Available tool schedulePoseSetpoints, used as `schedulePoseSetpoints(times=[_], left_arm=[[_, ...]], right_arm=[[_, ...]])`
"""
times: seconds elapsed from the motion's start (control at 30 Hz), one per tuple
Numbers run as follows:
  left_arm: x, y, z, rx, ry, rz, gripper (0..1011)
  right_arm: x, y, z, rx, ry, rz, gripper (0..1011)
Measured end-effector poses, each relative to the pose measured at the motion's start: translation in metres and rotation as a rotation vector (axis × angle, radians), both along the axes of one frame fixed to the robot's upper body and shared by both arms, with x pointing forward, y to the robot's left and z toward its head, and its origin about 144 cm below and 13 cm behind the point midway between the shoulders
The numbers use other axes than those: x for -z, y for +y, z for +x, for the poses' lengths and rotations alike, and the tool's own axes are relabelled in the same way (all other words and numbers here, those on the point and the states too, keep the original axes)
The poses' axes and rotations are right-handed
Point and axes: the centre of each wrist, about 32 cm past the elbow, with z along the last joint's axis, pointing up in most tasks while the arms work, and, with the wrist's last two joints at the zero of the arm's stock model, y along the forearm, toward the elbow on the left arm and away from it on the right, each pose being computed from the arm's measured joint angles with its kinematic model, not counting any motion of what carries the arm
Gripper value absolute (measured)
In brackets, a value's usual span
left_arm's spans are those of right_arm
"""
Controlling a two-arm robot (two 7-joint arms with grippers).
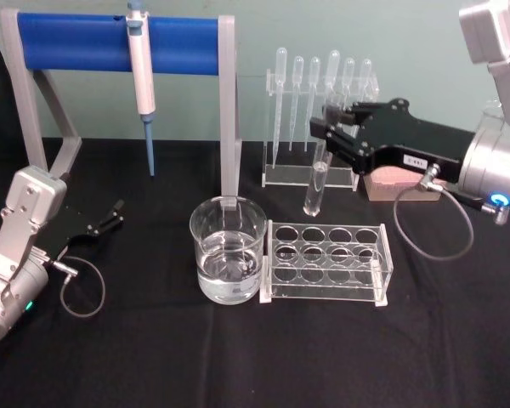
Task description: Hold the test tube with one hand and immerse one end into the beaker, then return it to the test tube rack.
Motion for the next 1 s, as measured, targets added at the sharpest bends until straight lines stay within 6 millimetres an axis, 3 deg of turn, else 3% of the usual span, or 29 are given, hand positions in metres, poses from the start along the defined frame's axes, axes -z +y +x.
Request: schedulePoseSetpoints(times=[0.3, 0.53, 1.0], left_arm=[[0.0, 0.0, 0.0, 0.0, 0.0, 0.0, 1000], [0.0, 0.0, 0.0, 0.0, 0.0, 0.0, 1000], [0.0, 0.0, 0.0, 0.0, 0.0, 0.0, 1000]], right_arm=[[-0.023, 0.018, 0.006, -0.067, -0.018, 0.044, 227], [-0.029, 0.037, 0.009, -0.135, -0.006, 0.066, 226], [0.0, 0.053, 0.017, -0.163, 0.037, 0.057, 227]])
